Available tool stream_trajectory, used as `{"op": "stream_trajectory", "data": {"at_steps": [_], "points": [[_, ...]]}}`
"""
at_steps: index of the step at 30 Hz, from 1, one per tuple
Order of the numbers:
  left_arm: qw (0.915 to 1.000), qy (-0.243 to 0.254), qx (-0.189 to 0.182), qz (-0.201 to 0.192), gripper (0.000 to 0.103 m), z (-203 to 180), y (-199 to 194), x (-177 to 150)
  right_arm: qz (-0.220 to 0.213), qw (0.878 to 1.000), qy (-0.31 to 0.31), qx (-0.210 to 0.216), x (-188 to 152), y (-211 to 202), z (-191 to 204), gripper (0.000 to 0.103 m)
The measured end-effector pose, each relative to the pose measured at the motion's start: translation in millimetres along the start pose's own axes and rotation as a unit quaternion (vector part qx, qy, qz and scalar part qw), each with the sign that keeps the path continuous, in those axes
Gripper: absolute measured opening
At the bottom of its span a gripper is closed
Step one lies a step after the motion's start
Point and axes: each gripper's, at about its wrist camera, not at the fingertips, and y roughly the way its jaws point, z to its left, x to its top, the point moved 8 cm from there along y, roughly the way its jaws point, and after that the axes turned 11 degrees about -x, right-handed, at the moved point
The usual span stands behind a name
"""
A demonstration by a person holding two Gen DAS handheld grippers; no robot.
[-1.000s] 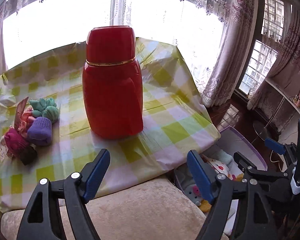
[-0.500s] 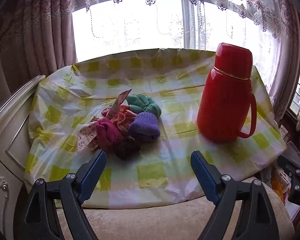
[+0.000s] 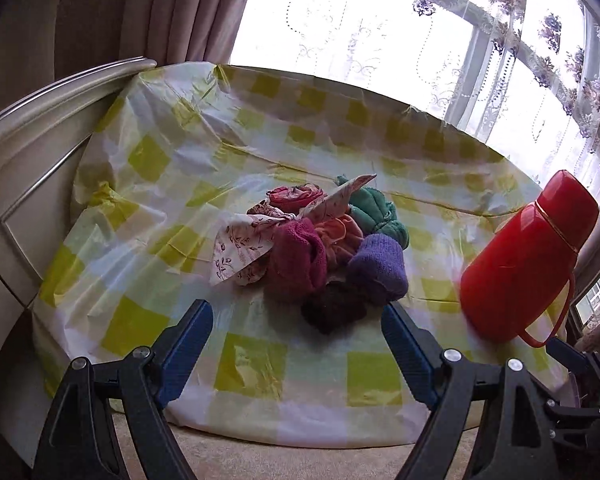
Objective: Organize soft objects
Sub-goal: 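Move both open tools back over the remaining pile, then grasp the purple knit hat with the right tool while the left tool grasps the pink knit hat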
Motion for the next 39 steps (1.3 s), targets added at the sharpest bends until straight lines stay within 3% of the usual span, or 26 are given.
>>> {"op": "stream_trajectory", "data": {"at_steps": [9, 15, 19, 23, 30, 39], "points": [[0.9989, -0.042, -0.009, 0.016, 0.087, 13.6, 43.7, 21.8, 0.004, 0.999, 0.036, 0.008, 39.2, 40.5, 20.0, 0.093], [0.9962, -0.069, -0.014, 0.052, 0.086, 19.1, 78.4, 27.2, 0.017, 0.998, 0.051, 0.016, 57.9, 73.0, 33.5, 0.093], [0.9922, -0.1, -0.031, 0.068, 0.071, 24.8, 97.8, 24.4, 0.034, 0.996, 0.073, 0.038, 63.9, 94.1, 41.2, 0.093], [0.9916, -0.102, -0.042, 0.067, 0.066, 24.4, 109.1, 24.1, 0.041, 0.993, 0.091, 0.059, 70.3, 107.9, 47.7, 0.093], [0.9872, -0.136, -0.064, 0.052, 0.036, 38.9, 112.1, 21.8, 0.053, 0.991, 0.092, 0.076, 72.3, 128.3, 64.0, 0.093], [0.985, -0.154, -0.076, 0.01, 0.03, 43.0, 92.9, 21.3, 0.074, 0.991, 0.082, 0.078, 65.6, 152.7, 80.0, 0.091]]}}
